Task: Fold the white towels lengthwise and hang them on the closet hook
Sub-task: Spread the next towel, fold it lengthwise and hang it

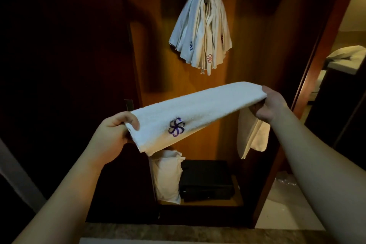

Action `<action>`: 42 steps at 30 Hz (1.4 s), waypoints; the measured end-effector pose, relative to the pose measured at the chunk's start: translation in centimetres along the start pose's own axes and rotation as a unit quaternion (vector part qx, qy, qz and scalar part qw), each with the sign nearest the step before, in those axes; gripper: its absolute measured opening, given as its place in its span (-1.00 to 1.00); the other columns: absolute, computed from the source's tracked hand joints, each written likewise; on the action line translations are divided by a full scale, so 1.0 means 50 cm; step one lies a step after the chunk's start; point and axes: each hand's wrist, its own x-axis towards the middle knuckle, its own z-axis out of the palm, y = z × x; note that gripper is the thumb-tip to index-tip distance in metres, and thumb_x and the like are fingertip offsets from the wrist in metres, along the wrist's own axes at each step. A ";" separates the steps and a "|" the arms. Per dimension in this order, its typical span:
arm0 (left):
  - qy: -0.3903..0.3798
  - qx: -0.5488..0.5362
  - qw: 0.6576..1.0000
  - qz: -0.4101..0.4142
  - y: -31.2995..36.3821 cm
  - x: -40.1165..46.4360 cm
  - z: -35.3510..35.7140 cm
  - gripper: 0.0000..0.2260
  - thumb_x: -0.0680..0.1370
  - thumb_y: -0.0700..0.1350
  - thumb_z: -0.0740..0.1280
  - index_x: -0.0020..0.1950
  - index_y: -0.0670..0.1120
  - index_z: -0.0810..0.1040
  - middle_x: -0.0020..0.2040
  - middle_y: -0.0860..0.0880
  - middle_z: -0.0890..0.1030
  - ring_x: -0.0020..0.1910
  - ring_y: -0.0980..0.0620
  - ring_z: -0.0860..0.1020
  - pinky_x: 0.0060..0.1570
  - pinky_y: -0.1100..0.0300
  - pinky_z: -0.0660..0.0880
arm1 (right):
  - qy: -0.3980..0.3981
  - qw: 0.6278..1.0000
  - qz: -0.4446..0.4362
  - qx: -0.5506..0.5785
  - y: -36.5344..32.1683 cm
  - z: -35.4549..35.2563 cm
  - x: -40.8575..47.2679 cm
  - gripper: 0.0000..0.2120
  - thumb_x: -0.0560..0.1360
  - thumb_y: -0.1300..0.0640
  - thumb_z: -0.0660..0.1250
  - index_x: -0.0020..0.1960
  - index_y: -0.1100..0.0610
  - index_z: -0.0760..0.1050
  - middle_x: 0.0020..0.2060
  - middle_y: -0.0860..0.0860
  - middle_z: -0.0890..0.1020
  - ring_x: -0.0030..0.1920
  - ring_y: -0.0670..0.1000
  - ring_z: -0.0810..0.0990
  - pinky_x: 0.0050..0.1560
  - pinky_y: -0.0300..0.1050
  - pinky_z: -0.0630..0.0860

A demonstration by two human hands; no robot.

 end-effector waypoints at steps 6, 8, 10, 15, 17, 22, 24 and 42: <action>-0.010 -0.152 0.986 -0.073 -0.027 -0.021 0.043 -0.74 0.53 -0.06 0.18 -0.27 -0.17 0.49 -0.18 -0.11 0.58 -0.20 -0.21 0.54 -0.40 0.13 0.50 | -0.022 0.999 0.019 0.015 -0.009 -0.017 0.003 -0.66 0.69 0.15 0.08 0.36 0.21 0.49 0.20 0.18 0.66 0.20 0.21 0.65 0.22 0.10 0.57; 0.076 -0.105 0.985 -0.116 -0.053 -0.011 0.074 -0.71 0.61 -0.02 0.29 -0.26 -0.13 0.44 -0.17 -0.05 0.64 -0.13 -0.15 0.67 -0.32 0.10 0.56 | -0.028 0.999 0.008 0.019 -0.013 -0.016 -0.003 -0.68 0.70 0.18 0.06 0.30 0.20 0.52 0.16 0.18 0.67 0.15 0.20 0.66 0.14 0.06 0.61; 0.084 -0.072 0.984 -0.142 -0.082 -0.003 0.103 -0.70 0.54 -0.23 0.39 -0.32 -0.06 0.37 -0.01 -0.05 0.65 0.00 -0.12 0.69 -0.31 0.10 0.59 | -0.011 0.999 -0.005 0.030 -0.020 -0.014 -0.003 -0.72 0.70 0.19 0.05 0.11 0.21 0.53 0.02 0.16 0.68 0.01 0.15 0.67 -0.13 -0.05 0.67; 0.052 -0.150 0.955 -0.252 -0.165 0.008 0.154 -0.67 0.47 -0.47 0.28 -0.28 -0.04 0.41 0.21 -0.19 0.54 0.08 -0.22 0.66 -0.36 0.11 0.58 | 0.038 0.996 0.031 0.073 -0.046 0.000 0.014 -0.72 0.68 0.10 0.16 0.31 0.15 0.49 0.14 0.15 0.67 0.11 0.18 0.66 -0.13 0.03 0.63; 0.062 -0.160 0.940 -0.295 -0.204 0.010 0.184 -0.71 0.49 -0.48 0.23 -0.14 -0.07 0.43 0.26 -0.22 0.50 0.12 -0.26 0.63 -0.36 0.09 0.59 | 0.048 0.995 0.039 0.078 -0.053 0.018 0.017 -0.69 0.63 0.08 0.28 0.35 0.12 0.47 0.12 0.14 0.68 0.08 0.18 0.67 -0.14 0.06 0.65; 0.105 -0.099 0.924 -0.353 -0.294 0.020 0.268 -0.72 0.54 -0.43 0.19 0.07 -0.07 0.45 0.24 -0.22 0.51 0.09 -0.20 0.62 -0.14 0.00 0.62 | 0.016 0.997 0.041 0.063 -0.056 0.073 0.016 -0.75 0.53 0.04 0.45 0.08 0.15 0.49 -0.23 0.18 0.74 -0.11 0.20 0.70 -0.23 0.20 0.68; 0.107 -0.066 0.921 -0.370 -0.309 0.027 0.298 -0.71 0.55 -0.40 0.19 0.08 -0.03 0.47 0.22 -0.20 0.52 0.09 -0.16 0.60 -0.10 -0.01 0.58 | -0.010 0.998 0.036 0.046 -0.053 0.090 0.019 -0.74 0.54 0.00 0.44 0.01 0.15 0.46 -0.30 0.19 0.72 -0.12 0.22 0.70 -0.28 0.23 0.66; 0.077 -0.057 0.995 -0.024 -0.006 0.091 0.450 -0.57 0.58 0.36 0.05 0.15 0.16 0.58 0.14 0.10 0.65 0.09 0.18 0.61 0.10 0.16 0.48 | -0.180 0.929 -0.148 -0.287 -0.076 0.264 -0.019 -0.39 0.64 -0.29 0.07 0.44 0.16 0.36 0.20 0.14 0.58 0.20 0.19 0.57 0.23 0.21 0.56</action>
